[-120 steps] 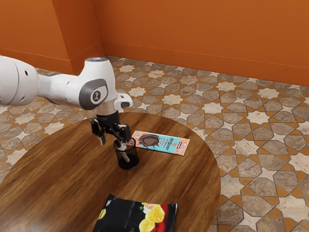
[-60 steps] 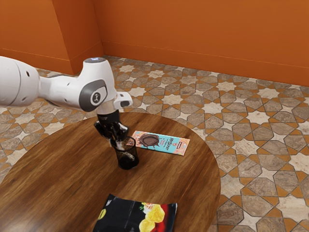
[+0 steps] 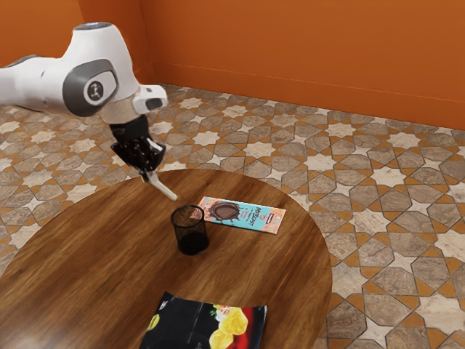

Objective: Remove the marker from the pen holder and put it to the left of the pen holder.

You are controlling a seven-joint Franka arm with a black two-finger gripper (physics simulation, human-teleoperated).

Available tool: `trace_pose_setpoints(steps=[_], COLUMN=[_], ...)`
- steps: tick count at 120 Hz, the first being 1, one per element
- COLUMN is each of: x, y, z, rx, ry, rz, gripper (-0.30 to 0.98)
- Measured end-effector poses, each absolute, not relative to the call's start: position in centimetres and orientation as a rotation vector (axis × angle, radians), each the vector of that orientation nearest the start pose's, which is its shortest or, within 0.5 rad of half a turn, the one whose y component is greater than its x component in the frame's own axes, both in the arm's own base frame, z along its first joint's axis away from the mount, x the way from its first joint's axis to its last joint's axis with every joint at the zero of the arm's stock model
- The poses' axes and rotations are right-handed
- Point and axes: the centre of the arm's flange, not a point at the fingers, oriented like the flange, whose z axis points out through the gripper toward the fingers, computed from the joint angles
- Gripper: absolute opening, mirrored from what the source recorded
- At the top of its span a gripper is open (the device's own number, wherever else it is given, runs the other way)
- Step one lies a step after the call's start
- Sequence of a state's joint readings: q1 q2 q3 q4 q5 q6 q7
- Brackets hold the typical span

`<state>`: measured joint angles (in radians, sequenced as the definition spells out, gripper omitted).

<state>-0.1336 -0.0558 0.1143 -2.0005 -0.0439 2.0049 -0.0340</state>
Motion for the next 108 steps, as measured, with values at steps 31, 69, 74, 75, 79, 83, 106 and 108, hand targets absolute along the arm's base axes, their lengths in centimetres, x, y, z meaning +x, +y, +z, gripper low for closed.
trace_pose_setpoints(steps=[31,69,74,75,79,83,106,108], x=[49.0,48.4,48.5,48.5,48.6,48.7,53.9,54.2], y=[6.2,9.5,10.1,10.2,10.4,10.5,10.6,9.7], z=[40.7,34.5,34.6,34.6,34.8,34.9,53.6,56.0], rx=[-3.132,-3.14,-3.132,-3.13,-3.124,-3.118,-3.043,-3.04], ry=[-0.235,-0.24,-0.239,-0.237,-0.224,-0.207,0.021,0.063], rz=[0.241,-0.361,-0.41,-0.419,-0.452,-0.48,-0.683,-0.666], gripper=[-0.09,0.03,0.12,0.14,0.22,0.28,0.51,0.53])
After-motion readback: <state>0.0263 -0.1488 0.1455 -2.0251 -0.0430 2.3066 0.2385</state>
